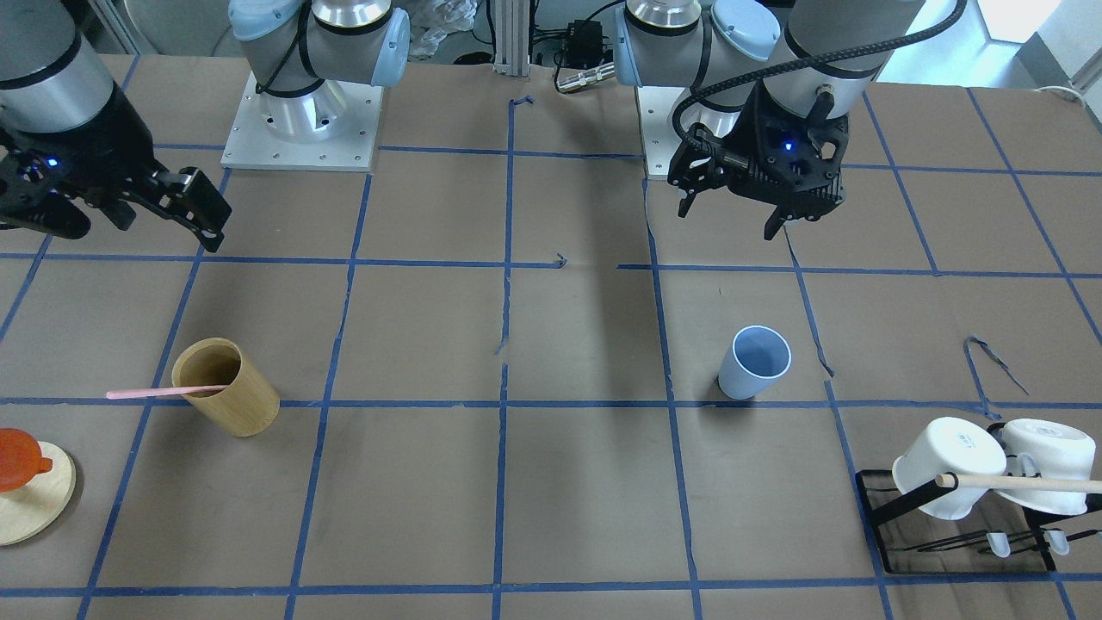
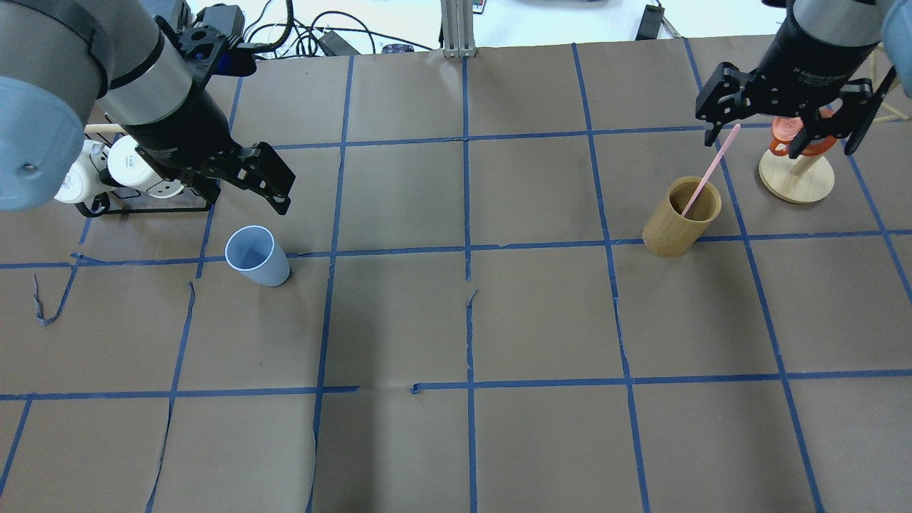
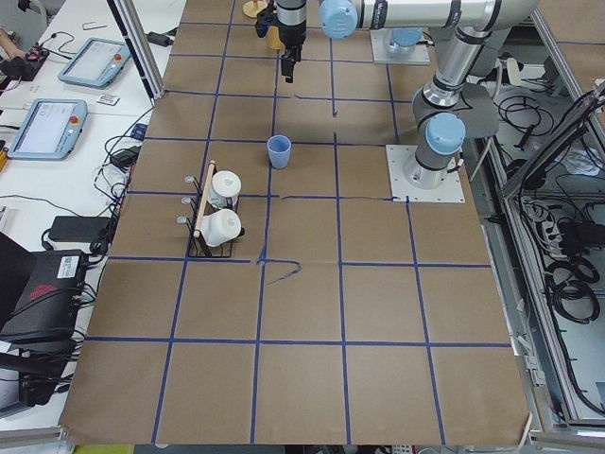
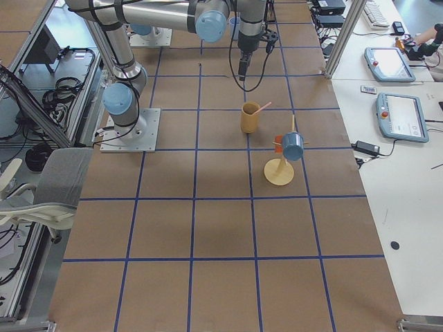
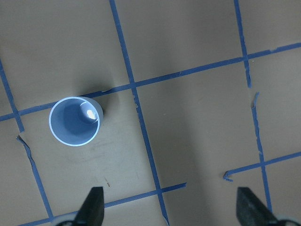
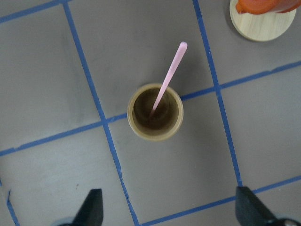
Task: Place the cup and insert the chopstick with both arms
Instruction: 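Grasp the pink stick in the tan cup with the right gripper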
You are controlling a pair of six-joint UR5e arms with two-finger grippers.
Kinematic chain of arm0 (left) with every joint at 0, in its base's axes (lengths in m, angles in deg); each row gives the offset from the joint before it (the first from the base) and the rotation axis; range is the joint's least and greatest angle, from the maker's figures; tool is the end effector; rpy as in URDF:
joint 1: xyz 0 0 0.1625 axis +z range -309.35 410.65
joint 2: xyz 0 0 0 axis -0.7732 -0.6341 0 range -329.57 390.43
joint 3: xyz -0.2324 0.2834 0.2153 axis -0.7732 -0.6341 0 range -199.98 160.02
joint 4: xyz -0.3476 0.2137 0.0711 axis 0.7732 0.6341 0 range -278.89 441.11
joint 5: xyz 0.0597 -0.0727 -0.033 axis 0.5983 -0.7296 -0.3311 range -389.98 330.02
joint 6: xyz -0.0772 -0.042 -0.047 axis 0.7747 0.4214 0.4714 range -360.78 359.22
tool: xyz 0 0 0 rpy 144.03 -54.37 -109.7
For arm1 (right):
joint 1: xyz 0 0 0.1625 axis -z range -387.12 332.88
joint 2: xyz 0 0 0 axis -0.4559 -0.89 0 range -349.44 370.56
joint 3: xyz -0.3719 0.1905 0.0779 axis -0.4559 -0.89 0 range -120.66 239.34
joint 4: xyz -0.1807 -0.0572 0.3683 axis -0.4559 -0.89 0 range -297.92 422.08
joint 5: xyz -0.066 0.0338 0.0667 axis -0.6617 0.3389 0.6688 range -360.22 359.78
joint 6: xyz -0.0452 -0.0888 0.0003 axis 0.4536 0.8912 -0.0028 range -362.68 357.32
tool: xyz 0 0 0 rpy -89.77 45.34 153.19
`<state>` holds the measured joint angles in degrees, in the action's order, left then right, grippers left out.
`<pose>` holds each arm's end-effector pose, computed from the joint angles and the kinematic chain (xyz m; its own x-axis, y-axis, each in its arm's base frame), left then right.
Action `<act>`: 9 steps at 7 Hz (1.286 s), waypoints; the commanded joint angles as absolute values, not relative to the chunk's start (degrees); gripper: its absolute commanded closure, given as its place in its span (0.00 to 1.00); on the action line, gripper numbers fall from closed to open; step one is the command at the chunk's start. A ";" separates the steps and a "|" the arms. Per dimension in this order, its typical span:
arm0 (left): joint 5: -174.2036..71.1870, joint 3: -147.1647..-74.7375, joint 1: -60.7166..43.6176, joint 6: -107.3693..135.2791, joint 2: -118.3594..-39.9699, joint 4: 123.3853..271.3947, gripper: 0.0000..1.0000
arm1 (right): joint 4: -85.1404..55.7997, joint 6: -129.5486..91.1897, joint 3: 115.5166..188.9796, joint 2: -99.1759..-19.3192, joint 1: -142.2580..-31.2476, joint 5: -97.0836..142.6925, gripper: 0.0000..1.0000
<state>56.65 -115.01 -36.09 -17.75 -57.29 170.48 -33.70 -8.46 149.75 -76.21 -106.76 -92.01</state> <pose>-0.1120 -0.4779 0.4653 -0.9697 0.2348 0.0670 0.2365 0.9715 0.0182 0.0348 -0.5337 0.4662 -0.9599 0.2789 0.0273 0.2777 0.9598 -0.0402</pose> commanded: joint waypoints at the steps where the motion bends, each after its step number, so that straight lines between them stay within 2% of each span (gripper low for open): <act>1: 55.72 -116.04 -33.38 -20.73 -56.59 170.49 0.00 | -43.18 -8.57 152.14 -72.42 -106.14 -92.15 0.00; 4: 55.28 -116.40 -33.11 -20.73 -56.49 170.41 0.00 | -49.24 -8.14 159.08 -71.09 -102.46 -91.71 0.00; 7: 55.28 -116.31 -33.20 -20.64 -56.41 170.41 0.00 | -60.40 -8.22 159.97 -66.80 -102.00 -91.36 0.00; 8: 55.28 -116.31 -33.20 -20.38 -56.41 170.32 0.00 | -61.05 -8.30 159.89 -66.35 -102.00 -90.32 0.09; 9: 55.28 -116.31 -33.29 -20.11 -56.32 170.32 0.00 | -61.32 -8.65 159.80 -65.74 -102.00 -85.35 0.12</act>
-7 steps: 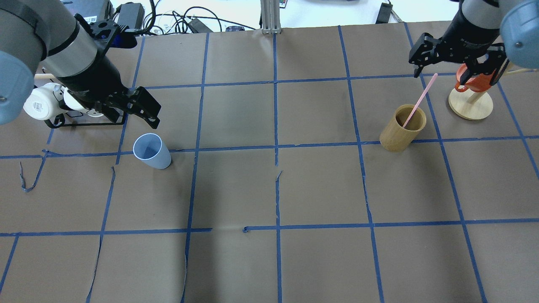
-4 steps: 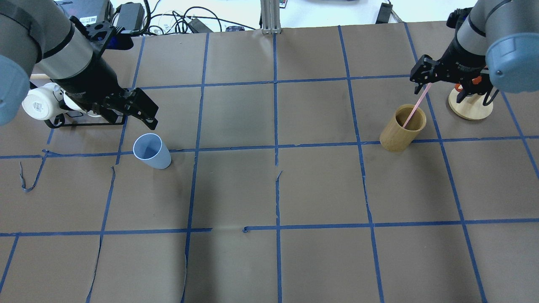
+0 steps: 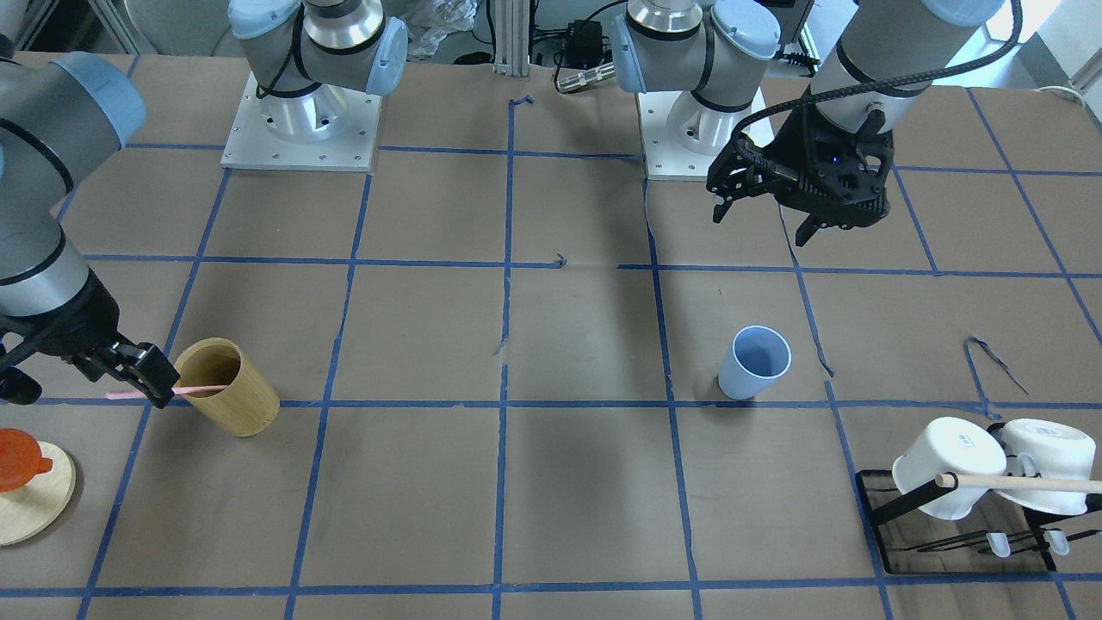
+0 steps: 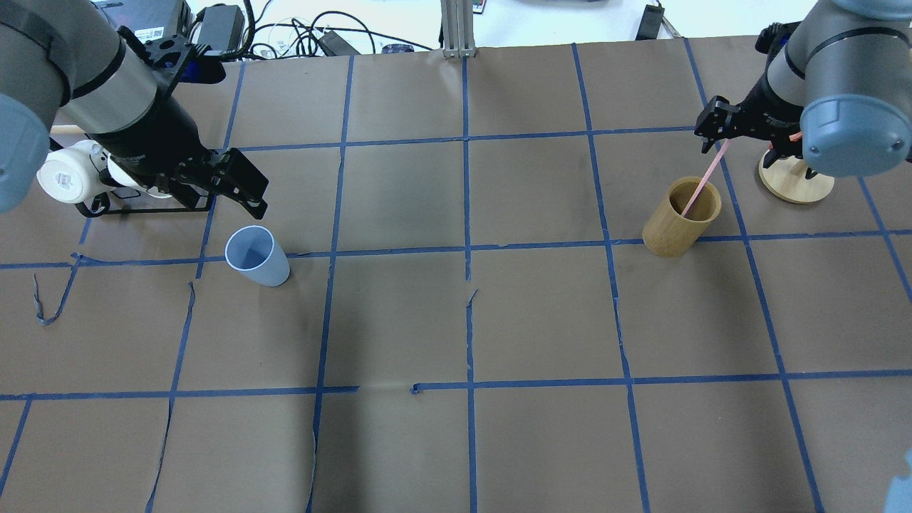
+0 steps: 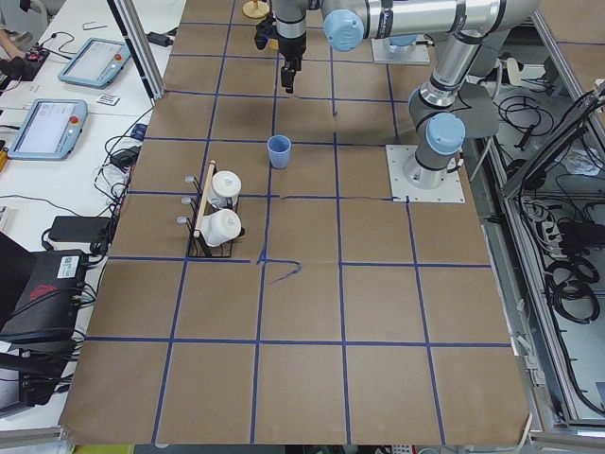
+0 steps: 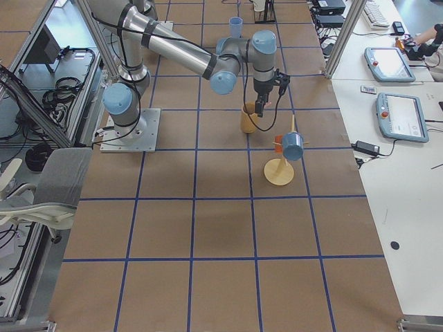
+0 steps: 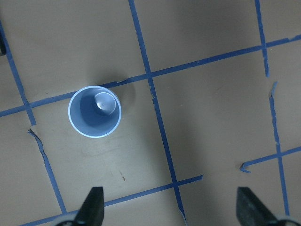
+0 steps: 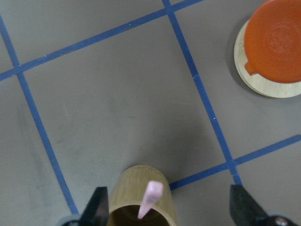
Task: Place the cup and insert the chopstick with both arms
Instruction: 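Grasp the pink stick in the tan cup with the right gripper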
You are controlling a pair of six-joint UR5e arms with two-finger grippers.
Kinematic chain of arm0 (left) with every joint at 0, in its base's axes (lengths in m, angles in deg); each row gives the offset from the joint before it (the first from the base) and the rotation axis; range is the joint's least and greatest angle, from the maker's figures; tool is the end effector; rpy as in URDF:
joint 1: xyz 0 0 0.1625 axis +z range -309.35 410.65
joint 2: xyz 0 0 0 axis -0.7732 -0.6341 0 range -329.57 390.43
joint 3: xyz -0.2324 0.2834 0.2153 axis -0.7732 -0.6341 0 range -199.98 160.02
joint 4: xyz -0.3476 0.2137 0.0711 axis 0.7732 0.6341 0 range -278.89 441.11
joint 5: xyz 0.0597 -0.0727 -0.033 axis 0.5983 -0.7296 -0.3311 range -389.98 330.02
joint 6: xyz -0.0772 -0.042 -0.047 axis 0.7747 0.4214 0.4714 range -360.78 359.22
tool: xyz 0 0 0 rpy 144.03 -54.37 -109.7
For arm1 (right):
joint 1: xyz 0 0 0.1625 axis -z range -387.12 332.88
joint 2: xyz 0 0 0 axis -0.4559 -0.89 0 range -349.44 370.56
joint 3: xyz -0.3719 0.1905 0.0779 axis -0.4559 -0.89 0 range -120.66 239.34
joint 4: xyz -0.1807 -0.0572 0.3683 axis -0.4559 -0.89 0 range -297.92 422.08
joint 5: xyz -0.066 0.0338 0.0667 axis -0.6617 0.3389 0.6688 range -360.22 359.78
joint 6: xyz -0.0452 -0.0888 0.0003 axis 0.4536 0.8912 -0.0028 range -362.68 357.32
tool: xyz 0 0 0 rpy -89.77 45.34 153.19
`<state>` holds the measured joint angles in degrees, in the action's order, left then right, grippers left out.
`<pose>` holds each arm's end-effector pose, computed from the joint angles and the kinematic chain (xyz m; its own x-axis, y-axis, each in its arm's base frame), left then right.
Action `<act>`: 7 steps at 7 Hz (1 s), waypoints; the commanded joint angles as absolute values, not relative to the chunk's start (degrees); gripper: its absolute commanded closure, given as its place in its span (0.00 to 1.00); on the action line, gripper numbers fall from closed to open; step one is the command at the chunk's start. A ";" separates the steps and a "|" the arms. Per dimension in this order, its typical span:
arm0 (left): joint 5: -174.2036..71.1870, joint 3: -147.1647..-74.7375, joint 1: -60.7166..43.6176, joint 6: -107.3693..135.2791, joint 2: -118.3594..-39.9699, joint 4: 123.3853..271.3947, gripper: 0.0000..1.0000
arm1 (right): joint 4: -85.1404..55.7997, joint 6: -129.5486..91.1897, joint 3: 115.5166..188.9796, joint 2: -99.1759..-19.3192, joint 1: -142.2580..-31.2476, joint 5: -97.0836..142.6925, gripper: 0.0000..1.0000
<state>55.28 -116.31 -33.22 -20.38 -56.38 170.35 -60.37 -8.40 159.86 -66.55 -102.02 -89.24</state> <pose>-0.0911 -0.4759 0.4621 -0.9689 0.2298 0.0917 0.2318 0.9727 0.0113 -0.0179 -0.5844 0.3383 -0.9356 0.3516 -0.0324 0.3522 0.9231 -0.1546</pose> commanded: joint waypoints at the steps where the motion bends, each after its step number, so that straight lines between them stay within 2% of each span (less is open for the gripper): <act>1: 55.37 -116.31 -33.38 -19.94 -56.41 170.32 0.00 | -61.32 -8.65 159.63 -65.82 -102.00 -85.04 0.17; 2: 55.54 -116.31 -33.38 -19.94 -56.49 170.32 0.00 | -61.76 -8.31 159.54 -66.08 -102.00 -85.55 0.34; 3: 55.54 -116.31 -33.46 -19.76 -56.58 170.32 0.00 | -61.94 -8.04 159.62 -66.08 -102.00 -85.82 0.38; 4: 56.15 -115.87 -33.47 -17.32 -57.10 170.23 0.00 | -61.76 -8.04 159.02 -66.34 -102.00 -85.74 0.49; 7: 56.25 -116.39 -33.38 -14.93 -59.21 169.53 0.00 | -63.69 -8.13 159.01 -66.26 -102.00 -85.82 0.56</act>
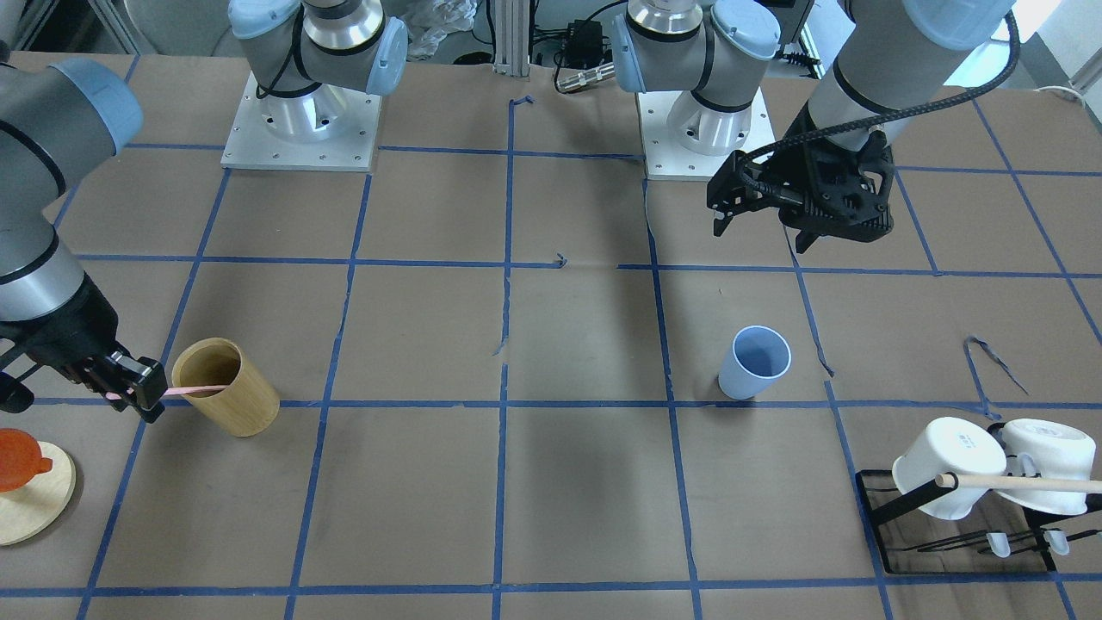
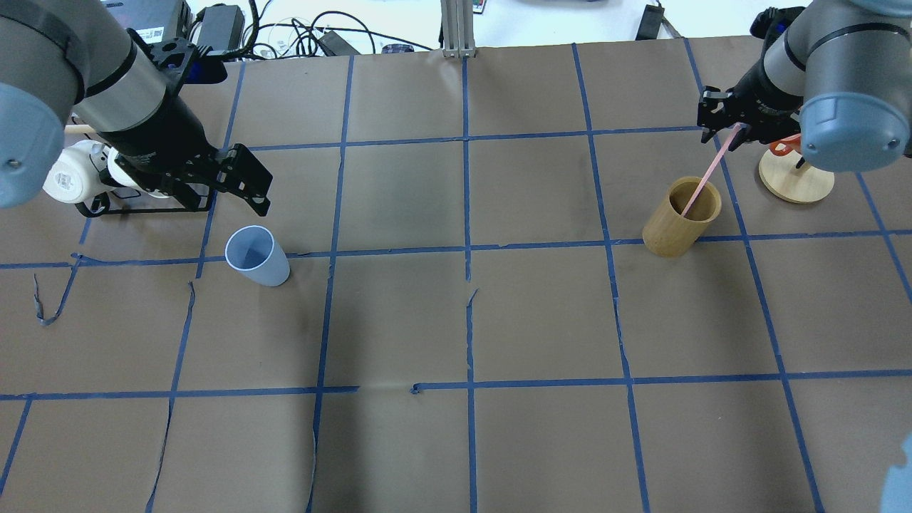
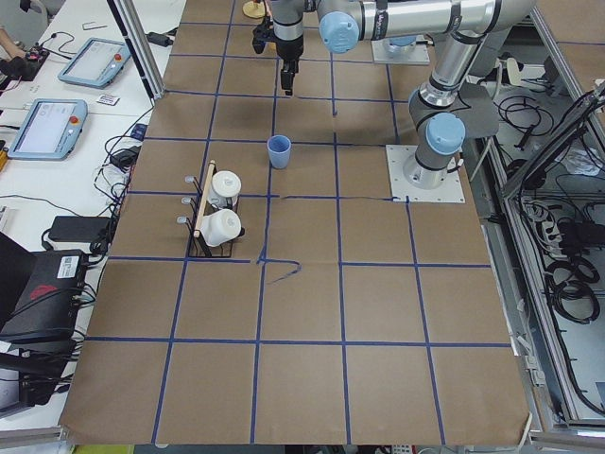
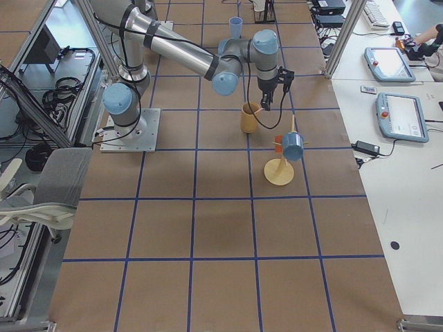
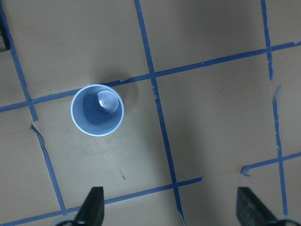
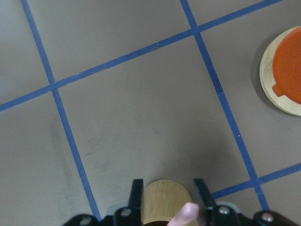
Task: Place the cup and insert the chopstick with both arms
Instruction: 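Close the left gripper around the light blue cup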
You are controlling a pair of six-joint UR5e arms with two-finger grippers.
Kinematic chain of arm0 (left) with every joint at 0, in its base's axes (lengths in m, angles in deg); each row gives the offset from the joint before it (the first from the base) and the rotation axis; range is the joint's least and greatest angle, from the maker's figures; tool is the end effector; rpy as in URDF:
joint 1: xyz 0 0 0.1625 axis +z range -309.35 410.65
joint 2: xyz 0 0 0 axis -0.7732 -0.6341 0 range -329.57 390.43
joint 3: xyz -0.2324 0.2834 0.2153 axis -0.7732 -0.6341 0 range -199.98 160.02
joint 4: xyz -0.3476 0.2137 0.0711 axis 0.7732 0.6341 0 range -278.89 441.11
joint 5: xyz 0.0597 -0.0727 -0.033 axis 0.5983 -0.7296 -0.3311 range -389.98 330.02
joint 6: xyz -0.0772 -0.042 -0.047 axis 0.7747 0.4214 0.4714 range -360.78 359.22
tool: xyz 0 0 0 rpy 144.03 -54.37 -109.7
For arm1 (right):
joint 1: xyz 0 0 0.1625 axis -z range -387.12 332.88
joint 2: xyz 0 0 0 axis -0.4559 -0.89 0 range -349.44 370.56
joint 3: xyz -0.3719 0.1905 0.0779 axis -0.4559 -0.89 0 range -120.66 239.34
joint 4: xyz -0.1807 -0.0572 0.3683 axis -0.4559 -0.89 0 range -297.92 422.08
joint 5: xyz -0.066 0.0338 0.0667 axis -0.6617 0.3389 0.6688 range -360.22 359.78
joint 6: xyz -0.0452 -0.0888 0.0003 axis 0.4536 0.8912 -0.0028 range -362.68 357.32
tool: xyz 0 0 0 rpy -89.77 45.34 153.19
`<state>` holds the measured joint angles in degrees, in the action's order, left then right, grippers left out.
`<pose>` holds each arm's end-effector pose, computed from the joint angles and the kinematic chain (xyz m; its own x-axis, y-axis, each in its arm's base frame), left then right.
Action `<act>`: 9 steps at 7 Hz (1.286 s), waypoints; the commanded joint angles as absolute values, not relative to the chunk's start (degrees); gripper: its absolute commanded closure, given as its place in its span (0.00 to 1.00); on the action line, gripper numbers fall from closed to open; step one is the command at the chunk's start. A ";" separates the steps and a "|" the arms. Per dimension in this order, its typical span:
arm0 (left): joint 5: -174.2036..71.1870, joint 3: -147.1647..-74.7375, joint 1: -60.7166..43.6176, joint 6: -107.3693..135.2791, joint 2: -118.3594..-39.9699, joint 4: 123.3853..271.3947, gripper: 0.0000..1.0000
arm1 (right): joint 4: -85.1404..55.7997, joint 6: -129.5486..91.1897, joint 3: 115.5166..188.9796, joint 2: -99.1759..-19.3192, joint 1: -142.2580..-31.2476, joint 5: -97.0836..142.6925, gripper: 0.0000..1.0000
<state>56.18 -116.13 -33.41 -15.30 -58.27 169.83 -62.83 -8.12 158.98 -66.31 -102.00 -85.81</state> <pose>-0.0900 -0.4864 0.4489 -0.9862 0.1449 0.0803 0.1487 0.9879 0.0434 -0.0143 -0.5934 0.3485 -0.9382 0.3328 -0.0947 0.3454 0.9164 -0.2021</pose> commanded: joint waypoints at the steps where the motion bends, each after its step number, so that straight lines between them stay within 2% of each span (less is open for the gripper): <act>1: 56.16 -116.57 -33.38 -15.01 -61.05 169.44 0.00 | -64.04 -8.13 159.01 -66.26 -102.00 -85.82 0.56; 2: 56.24 -117.79 -33.38 -15.27 -63.24 167.61 0.00 | -64.22 -8.13 159.01 -66.26 -102.00 -85.91 0.59; 6: 61.49 -127.09 -33.29 -15.63 -69.84 148.94 0.04 | -64.14 -8.04 159.01 -66.34 -102.00 -86.17 0.83; 7: 61.95 -129.56 -33.29 -15.54 -71.25 146.44 0.10 | -64.05 -8.04 158.83 -66.43 -102.00 -86.17 0.89; 8: 61.96 -130.28 -33.29 -15.63 -72.13 143.98 0.25 | -63.96 -8.04 158.66 -66.69 -102.00 -86.09 0.95; 9: 61.96 -130.28 -33.29 -15.63 -72.75 143.78 0.53 | -63.09 -8.13 157.18 -66.96 -102.00 -86.09 0.99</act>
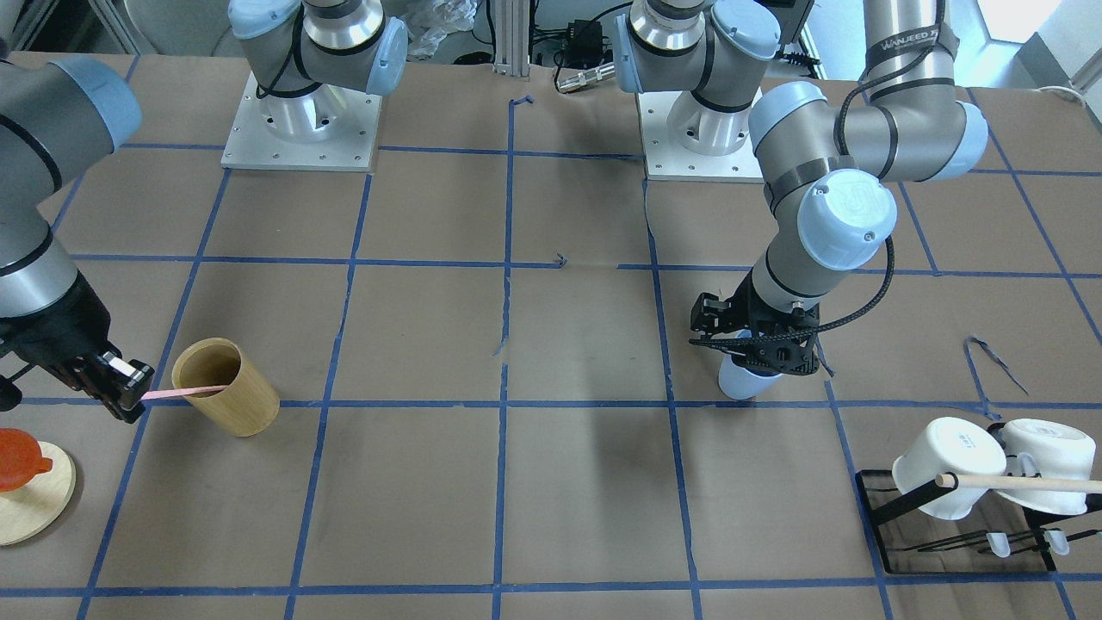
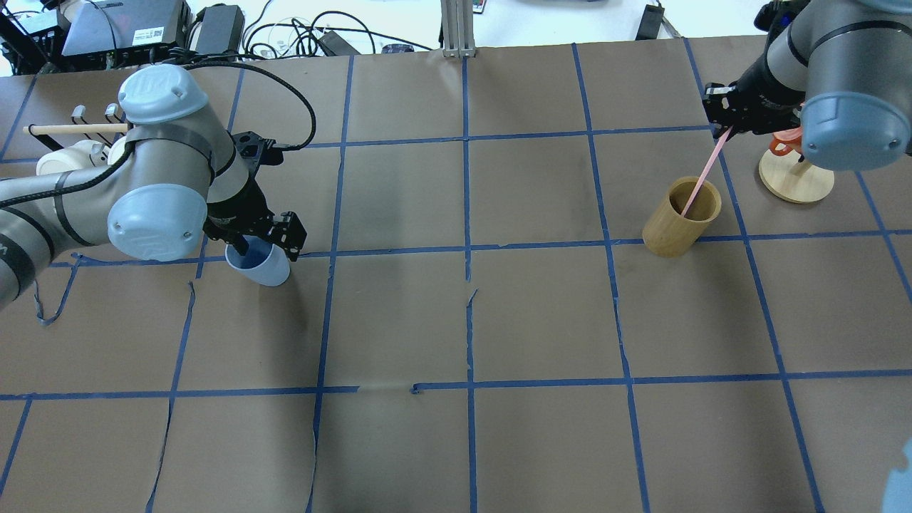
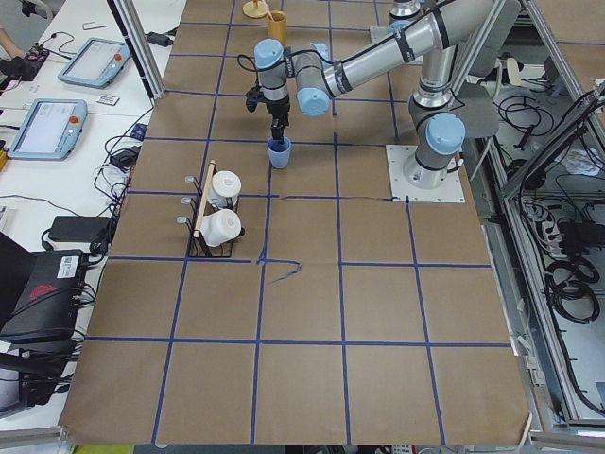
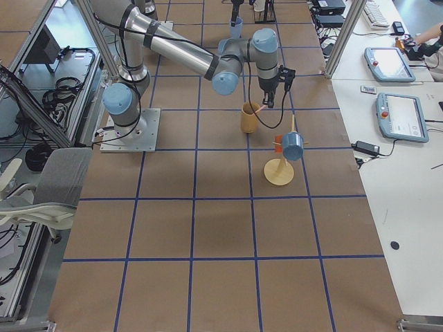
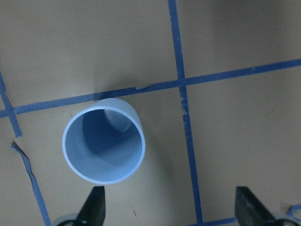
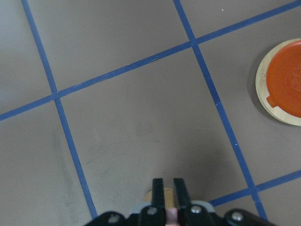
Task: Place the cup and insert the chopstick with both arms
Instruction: 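Carry the blue cup toward the table center while the right gripper lifts the stick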
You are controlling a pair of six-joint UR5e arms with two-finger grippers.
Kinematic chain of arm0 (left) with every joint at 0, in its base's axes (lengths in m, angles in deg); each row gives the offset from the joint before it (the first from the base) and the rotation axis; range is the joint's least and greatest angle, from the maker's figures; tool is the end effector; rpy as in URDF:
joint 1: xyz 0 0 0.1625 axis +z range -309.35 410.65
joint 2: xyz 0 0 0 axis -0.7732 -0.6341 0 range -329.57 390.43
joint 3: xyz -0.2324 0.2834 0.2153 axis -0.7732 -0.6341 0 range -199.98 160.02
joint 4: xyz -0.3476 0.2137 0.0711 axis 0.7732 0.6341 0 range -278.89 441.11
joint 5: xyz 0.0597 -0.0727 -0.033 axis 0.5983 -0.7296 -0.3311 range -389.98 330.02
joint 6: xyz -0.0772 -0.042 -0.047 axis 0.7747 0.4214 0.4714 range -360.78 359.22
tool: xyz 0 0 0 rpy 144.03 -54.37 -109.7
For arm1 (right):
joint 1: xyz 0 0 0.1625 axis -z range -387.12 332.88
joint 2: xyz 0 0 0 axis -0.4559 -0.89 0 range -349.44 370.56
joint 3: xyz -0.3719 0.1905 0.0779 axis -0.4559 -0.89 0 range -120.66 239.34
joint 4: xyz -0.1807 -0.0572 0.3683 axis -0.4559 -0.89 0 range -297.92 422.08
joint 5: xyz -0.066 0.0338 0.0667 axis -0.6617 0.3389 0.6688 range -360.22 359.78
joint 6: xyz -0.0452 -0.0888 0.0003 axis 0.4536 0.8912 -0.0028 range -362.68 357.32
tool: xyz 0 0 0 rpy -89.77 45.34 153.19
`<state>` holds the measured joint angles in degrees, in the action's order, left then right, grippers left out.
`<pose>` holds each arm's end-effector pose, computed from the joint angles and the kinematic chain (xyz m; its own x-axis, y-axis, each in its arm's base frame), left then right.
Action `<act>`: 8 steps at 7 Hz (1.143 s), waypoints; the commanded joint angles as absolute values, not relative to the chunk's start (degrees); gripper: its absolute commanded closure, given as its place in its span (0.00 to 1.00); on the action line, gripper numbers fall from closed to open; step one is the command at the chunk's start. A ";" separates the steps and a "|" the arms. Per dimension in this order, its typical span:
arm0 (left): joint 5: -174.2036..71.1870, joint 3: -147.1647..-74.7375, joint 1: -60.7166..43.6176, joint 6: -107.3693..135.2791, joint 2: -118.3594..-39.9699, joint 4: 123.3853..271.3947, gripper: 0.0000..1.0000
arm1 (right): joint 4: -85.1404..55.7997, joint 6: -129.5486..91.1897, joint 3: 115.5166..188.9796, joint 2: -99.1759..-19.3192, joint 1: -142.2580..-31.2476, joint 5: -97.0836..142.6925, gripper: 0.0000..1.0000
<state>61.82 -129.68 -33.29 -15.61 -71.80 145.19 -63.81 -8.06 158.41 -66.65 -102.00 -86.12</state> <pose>-0.0753 -0.5225 0.2610 -0.9880 0.1543 -0.0034 0.1530 0.9822 0.1091 -0.0155 -0.5955 0.3588 -0.9395 0.3301 -0.0918 0.3426 0.9097 -0.2348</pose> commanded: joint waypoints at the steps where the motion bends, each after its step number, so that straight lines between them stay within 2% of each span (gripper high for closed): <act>1: 61.96 -130.28 -33.38 -15.63 -73.10 143.78 1.00 | -61.86 -8.13 156.29 -67.05 -102.00 -86.09 1.00; 4: 61.87 -128.98 -33.90 -14.50 -73.02 143.34 1.00 | -58.08 -8.13 155.84 -70.63 -102.00 -86.17 1.00; 5: 61.87 -126.79 -36.95 -9.53 -72.76 144.29 1.00 | -56.42 -8.13 155.50 -72.39 -102.09 -86.09 1.00; 8: 57.25 -114.68 -51.80 17.60 -76.86 148.79 1.00 | -43.88 -8.13 145.17 -73.38 -102.18 -87.92 1.00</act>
<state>60.37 -119.47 -47.10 7.62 -74.66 147.57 -49.32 -8.13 149.94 -73.15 -102.16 -86.91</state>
